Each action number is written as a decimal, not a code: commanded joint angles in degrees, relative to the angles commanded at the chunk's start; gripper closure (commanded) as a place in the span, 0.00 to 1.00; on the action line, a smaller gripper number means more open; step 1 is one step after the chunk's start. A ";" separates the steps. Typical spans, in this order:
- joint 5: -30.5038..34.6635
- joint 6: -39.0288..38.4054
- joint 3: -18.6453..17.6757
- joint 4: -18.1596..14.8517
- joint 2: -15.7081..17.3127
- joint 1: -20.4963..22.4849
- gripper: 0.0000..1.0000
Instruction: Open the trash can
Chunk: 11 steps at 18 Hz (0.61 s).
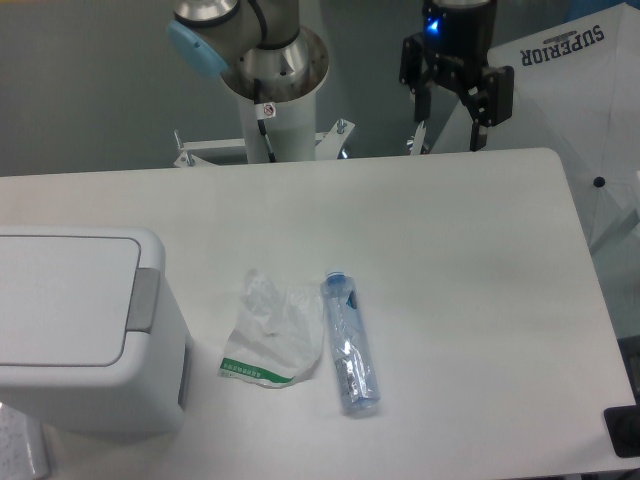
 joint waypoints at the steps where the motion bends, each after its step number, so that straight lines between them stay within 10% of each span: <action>1: 0.00 0.00 -0.35 0.35 0.00 -0.17 0.00; 11: -3.08 -6.40 0.53 -0.53 -0.70 -0.97 0.00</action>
